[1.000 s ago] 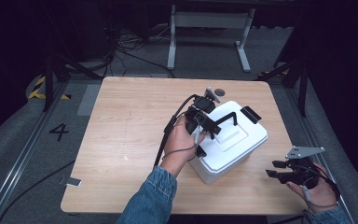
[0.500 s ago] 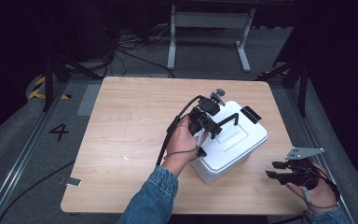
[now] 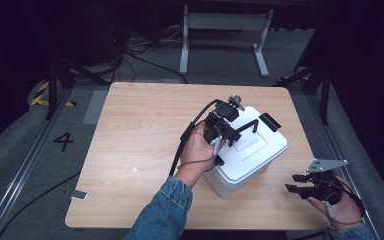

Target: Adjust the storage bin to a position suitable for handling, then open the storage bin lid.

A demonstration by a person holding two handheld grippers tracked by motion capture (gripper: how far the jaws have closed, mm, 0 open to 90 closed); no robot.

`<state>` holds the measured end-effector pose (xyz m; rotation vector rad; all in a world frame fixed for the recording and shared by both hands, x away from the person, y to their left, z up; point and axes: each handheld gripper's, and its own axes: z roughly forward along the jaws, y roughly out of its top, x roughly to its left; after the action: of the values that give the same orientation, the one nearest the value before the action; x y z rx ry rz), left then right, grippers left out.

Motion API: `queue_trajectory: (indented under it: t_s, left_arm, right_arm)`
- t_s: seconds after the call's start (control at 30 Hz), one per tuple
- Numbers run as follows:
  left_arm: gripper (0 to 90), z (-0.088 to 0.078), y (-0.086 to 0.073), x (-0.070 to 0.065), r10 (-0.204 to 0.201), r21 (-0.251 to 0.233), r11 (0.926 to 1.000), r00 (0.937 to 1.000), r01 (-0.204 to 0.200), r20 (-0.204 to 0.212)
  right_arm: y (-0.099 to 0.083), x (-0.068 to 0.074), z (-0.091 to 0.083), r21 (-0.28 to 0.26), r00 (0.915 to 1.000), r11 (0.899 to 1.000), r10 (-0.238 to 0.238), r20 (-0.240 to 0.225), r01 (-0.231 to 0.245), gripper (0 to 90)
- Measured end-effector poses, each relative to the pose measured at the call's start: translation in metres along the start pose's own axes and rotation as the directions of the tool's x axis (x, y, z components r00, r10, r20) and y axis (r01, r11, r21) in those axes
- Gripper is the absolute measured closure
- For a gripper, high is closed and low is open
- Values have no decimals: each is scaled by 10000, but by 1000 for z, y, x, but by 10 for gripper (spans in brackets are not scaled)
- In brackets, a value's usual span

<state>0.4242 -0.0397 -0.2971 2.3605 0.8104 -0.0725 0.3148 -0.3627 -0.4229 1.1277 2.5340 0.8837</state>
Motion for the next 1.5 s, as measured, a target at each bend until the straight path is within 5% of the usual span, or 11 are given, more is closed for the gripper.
queue_trajectory:
  t_s: [0.53,1.1,1.5]
  left_arm:
    - [844,-37,7,-11,422,-683,9969,9985,-398,340]
    - [844,-97,-15,-5,285,-1418,9894,9992,-324,-290]
    - [844,-138,-39,14,-313,-2074,9782,9961,135,-827]
  right_arm:
    - [-11,0,-8,-4,9996,9997,240,170,-240,519]
    - [-7,2,-3,21,9998,9998,172,80,-172,518]
    - [-6,2,-2,75,9998,9998,166,115,-166,515]
